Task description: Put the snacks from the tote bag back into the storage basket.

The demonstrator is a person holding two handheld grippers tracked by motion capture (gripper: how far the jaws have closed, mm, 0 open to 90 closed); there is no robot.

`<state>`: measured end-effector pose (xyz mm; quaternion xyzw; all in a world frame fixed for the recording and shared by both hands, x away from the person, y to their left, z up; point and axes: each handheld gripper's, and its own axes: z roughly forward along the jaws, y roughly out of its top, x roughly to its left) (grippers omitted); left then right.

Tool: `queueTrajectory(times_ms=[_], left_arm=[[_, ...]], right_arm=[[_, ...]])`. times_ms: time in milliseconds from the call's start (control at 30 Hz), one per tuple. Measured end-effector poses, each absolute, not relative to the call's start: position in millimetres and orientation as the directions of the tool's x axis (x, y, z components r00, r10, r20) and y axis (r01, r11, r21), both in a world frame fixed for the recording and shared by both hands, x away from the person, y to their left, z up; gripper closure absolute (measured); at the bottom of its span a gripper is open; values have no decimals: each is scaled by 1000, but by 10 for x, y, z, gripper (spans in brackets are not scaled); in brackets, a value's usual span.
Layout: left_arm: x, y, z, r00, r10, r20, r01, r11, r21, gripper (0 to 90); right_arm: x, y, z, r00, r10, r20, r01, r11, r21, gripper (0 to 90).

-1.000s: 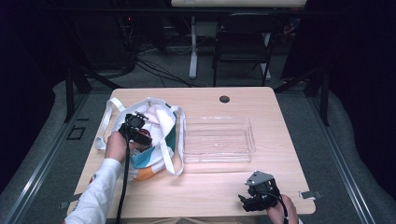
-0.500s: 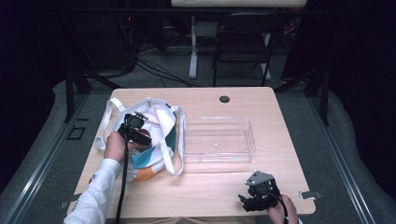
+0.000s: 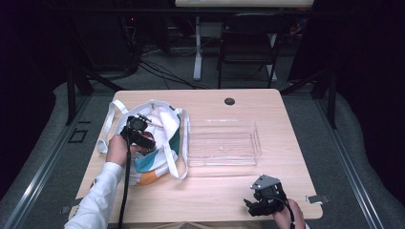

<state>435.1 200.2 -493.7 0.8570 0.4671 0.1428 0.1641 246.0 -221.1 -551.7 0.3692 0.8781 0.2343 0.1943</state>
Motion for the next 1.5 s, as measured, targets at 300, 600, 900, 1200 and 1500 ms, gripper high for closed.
queueTrajectory(times_ms=[300, 600, 900, 1200, 1500], left_arm=[[4340, 2038, -4884, 514, 853, 89, 753, -499, 429, 259], [4324, 2068, -4818, 520, 849, 91, 747, -503, 435, 259], [4305, 2072, -4782, 520, 850, 87, 745, -501, 441, 260], [4284, 2065, -4715, 529, 844, 89, 733, -507, 453, 260], [4257, 2071, -4635, 532, 842, 88, 724, -506, 468, 260]], right_arm=[[2460, -2212, -5519, -650, 741, -168, 557, 615, 558, 147], [2460, -2213, -5517, -650, 741, -169, 558, 617, 555, 147], [2460, -2212, -5519, -650, 741, -168, 558, 616, 557, 147], [2462, -2210, -5517, -651, 740, -172, 557, 618, 554, 147], [2462, -2211, -5518, -649, 742, -168, 559, 615, 557, 147]])
